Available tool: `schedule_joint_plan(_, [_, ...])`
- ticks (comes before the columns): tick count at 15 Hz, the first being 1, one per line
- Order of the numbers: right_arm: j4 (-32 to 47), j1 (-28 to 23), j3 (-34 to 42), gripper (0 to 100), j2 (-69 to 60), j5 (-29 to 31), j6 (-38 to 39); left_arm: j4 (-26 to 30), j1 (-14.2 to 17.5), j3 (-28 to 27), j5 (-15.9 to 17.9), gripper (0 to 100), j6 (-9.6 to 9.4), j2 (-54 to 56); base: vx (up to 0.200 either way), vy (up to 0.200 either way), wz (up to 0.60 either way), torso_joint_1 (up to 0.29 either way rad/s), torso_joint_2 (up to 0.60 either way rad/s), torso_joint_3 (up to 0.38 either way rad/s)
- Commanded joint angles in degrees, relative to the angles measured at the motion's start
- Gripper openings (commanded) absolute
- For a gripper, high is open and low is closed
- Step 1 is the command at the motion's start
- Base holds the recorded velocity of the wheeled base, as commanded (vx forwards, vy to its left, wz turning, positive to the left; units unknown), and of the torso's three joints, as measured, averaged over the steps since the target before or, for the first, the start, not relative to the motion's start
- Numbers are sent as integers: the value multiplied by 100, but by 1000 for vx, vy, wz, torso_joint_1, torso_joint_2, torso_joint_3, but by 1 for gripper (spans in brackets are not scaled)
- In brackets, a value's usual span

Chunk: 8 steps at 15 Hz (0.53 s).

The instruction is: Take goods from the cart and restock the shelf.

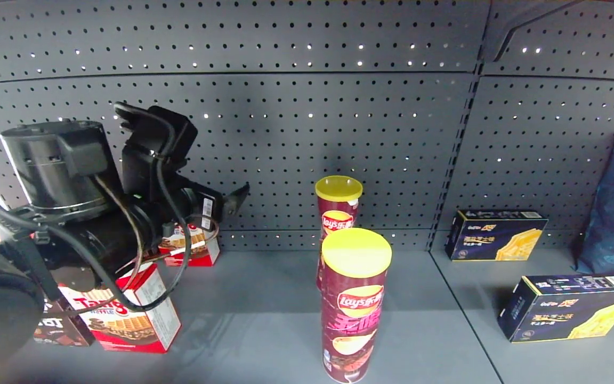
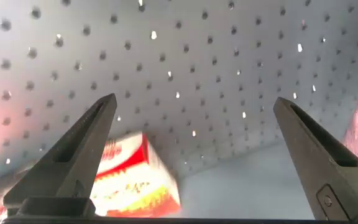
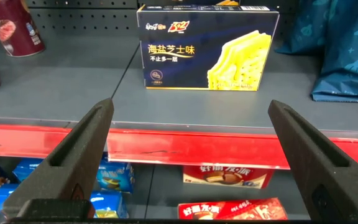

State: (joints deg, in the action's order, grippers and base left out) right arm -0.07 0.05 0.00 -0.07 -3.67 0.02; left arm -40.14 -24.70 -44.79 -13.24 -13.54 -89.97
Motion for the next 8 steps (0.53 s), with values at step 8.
schedule_joint_plan(8, [-1, 13, 0, 100, 16, -46, -29, -11, 229, 823, 6, 100, -263, 902, 0, 0, 0, 0, 0, 0])
